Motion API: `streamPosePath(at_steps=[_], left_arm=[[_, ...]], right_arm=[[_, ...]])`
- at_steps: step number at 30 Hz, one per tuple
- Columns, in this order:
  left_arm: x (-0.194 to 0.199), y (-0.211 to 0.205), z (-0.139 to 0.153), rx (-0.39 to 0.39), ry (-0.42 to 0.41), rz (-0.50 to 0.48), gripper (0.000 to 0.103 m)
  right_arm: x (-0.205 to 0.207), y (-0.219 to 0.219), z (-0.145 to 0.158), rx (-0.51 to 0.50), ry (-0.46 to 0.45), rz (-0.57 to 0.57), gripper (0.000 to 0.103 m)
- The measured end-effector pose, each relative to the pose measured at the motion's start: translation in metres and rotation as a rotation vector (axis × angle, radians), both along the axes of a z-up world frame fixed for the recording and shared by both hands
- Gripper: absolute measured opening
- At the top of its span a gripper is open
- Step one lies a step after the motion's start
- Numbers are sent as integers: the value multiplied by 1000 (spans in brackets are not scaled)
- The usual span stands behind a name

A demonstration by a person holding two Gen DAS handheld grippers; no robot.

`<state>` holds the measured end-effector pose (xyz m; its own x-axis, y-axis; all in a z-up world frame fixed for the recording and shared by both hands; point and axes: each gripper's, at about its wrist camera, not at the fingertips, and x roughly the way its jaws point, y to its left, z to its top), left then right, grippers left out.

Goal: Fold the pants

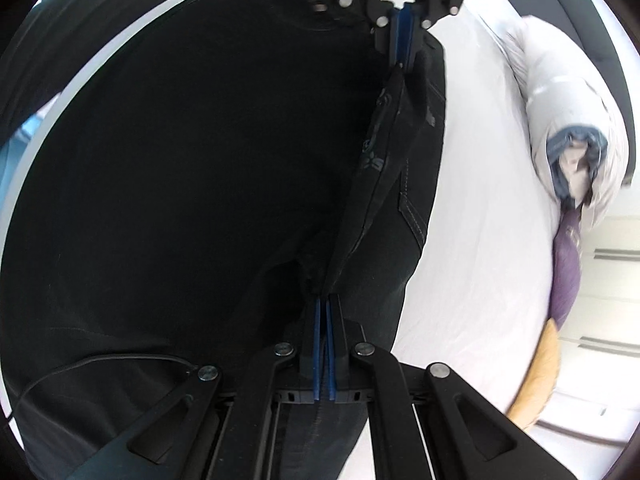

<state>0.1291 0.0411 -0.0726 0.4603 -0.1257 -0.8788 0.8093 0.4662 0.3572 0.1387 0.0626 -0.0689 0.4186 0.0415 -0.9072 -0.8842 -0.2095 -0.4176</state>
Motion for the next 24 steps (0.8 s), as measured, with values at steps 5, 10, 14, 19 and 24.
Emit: streamPosePath(at_steps=[5,10,14,19,24], left_arm=[[-42,8,-12,41,-13,-47,7],[-93,12,-27,75,-20,-84,7],[-128,21,-32,92,-39,-100,7],[-173,35,-42,124,-40,-120,7],[-197,49,-46,144,-55,-104,7]], right_arm=[[-38,0,-16,-82,-75,136,3],[-71,-2,-36,-163,-123,282,3],[-89,1,-38,-156,-124,318,3],[-109,9,-41,-136,-131,378,3],[-115,27,-45,-113,-119,375,3]])
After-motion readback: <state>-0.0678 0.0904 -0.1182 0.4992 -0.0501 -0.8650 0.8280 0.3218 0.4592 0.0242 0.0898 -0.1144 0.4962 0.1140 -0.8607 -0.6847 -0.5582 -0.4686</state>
